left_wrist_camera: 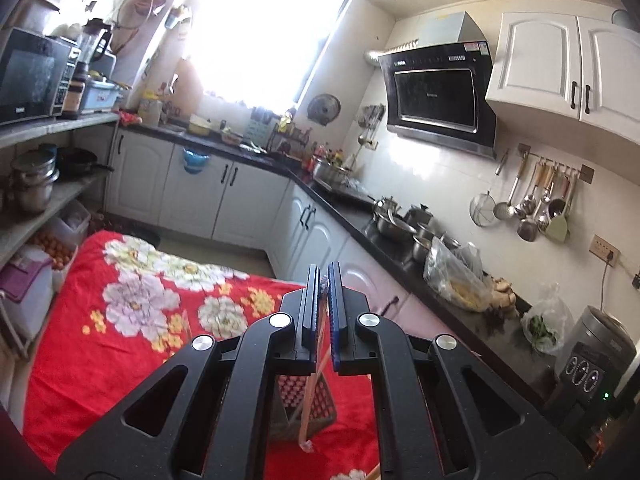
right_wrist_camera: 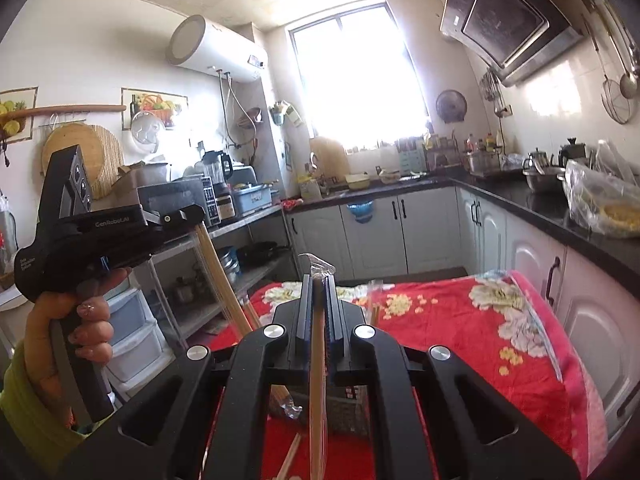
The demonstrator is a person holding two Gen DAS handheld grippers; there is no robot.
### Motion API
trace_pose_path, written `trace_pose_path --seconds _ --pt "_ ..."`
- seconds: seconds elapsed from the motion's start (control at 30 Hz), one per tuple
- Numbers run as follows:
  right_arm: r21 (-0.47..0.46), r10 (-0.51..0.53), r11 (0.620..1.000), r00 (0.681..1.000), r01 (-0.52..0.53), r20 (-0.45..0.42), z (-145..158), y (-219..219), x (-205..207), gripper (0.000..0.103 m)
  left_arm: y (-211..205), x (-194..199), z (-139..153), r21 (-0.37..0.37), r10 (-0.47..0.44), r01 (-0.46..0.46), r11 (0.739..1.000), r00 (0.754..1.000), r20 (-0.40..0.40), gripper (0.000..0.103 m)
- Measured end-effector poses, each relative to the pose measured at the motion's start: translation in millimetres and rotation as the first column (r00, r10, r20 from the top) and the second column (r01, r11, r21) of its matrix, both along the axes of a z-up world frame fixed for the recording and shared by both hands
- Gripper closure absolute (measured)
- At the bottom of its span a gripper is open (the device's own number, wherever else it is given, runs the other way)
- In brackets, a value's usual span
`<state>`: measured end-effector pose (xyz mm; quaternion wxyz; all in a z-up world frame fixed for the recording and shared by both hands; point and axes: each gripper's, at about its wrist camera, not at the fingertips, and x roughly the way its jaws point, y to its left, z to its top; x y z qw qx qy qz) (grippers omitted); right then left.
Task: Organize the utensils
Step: 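Lift both chopsticks upright and carry them over the grey caddy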
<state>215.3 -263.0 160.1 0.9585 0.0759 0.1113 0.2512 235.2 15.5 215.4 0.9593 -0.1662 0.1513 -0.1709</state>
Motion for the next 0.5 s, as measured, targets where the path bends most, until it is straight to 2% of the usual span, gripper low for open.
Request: trace_pose_path --seconds 0.23,0.5 --pt "0.026 -0.024 0.999 0.998 0.022 0.054 22 1 14 0.097 0 12 9 0.032 0.049 -0.051 0.998 0.998 0.041 0.101" --pt "0.029 -0.044 0.999 0.990 0.041 0.136 43 11 30 0.097 -4 30 -5 0.062 0.101 -0.103 0.993 0.994 0.036 0.101"
